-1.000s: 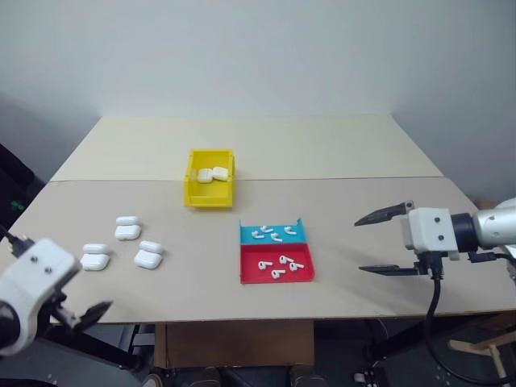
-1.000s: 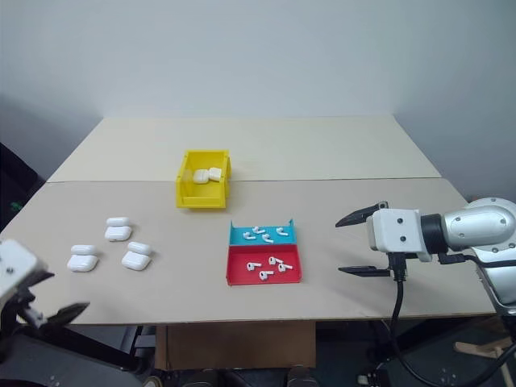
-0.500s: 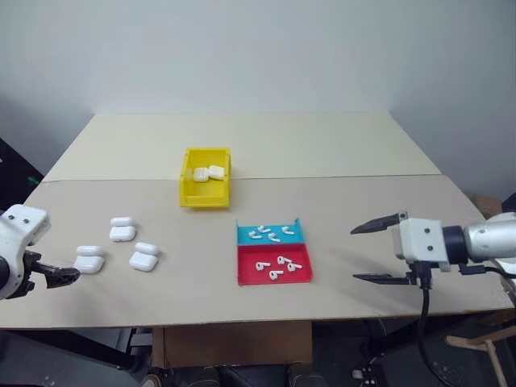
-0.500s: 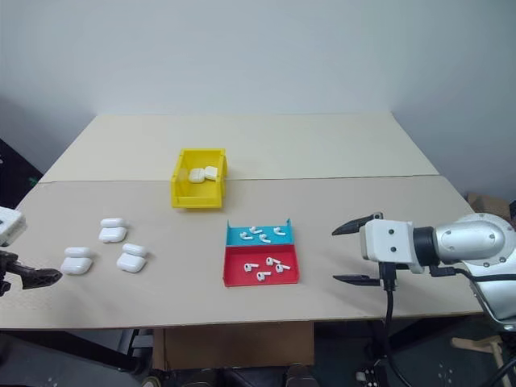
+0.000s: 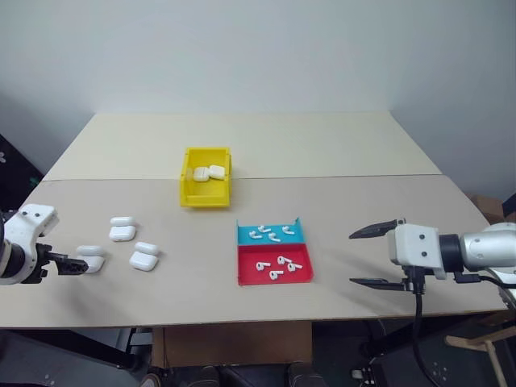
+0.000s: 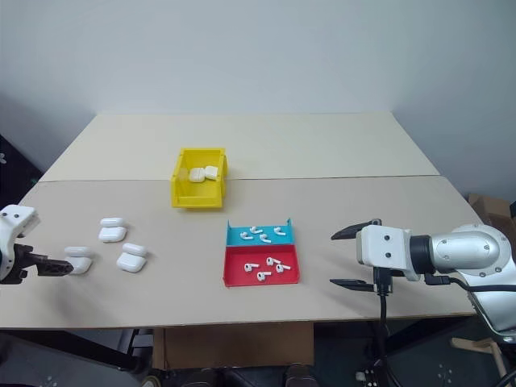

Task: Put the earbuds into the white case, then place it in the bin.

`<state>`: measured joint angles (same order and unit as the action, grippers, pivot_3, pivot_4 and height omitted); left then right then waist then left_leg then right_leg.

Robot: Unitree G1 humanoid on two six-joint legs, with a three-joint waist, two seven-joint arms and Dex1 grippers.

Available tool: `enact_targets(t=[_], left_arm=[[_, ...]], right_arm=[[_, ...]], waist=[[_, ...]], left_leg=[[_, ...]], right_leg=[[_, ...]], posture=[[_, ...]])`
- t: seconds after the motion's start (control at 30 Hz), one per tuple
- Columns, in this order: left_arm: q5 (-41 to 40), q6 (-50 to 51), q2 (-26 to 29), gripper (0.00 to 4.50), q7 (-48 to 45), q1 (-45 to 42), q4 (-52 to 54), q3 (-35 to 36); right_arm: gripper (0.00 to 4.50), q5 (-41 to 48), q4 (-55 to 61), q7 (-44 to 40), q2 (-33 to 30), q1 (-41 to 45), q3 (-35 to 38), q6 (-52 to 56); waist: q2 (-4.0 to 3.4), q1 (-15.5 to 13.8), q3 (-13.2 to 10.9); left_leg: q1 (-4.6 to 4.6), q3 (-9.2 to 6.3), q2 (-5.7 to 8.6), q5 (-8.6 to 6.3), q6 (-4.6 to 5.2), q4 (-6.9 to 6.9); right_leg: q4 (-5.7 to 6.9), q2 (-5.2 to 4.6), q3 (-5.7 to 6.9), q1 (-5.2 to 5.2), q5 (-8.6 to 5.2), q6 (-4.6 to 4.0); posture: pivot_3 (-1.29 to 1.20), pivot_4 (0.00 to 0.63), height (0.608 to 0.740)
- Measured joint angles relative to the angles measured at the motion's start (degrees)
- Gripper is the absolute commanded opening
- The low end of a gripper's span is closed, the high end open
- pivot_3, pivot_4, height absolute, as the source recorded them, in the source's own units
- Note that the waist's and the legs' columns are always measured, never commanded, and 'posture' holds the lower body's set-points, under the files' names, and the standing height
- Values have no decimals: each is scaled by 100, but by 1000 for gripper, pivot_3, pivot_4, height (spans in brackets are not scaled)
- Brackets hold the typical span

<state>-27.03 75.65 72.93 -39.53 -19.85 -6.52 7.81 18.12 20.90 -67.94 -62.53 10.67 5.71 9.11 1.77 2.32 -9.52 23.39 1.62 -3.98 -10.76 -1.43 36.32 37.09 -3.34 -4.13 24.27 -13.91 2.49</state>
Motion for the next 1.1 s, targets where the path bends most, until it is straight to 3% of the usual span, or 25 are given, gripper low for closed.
enact_targets(t=[0.2,0.47,1.1], left_arm=[[268,-352,-255,4500,-276,-515,-696,-728],[641,-530,-424,4500,-438,-1028,-1201,-1162],[1088,-553,-839,4500,-602,-1537,-1586,-1559]], right_arm=[[4454,-1,30,57,0,-10,3,33],[4454,-4,138,153,0,-150,71,109],[4454,-114,222,228,1,-260,159,114]], waist=[[2,-27,-1],[3,-35,-1],[4,-84,0]], left_leg=[[3,0,0,0,0,4],[5,-1,1,0,0,5],[3,-3,2,1,1,11]], right_leg=[[1,0,1,-1,0,2],[2,0,1,-3,1,3],[4,0,1,-8,-1,12]], posture=[[0,150,740],[0,150,740],[0,150,740]])
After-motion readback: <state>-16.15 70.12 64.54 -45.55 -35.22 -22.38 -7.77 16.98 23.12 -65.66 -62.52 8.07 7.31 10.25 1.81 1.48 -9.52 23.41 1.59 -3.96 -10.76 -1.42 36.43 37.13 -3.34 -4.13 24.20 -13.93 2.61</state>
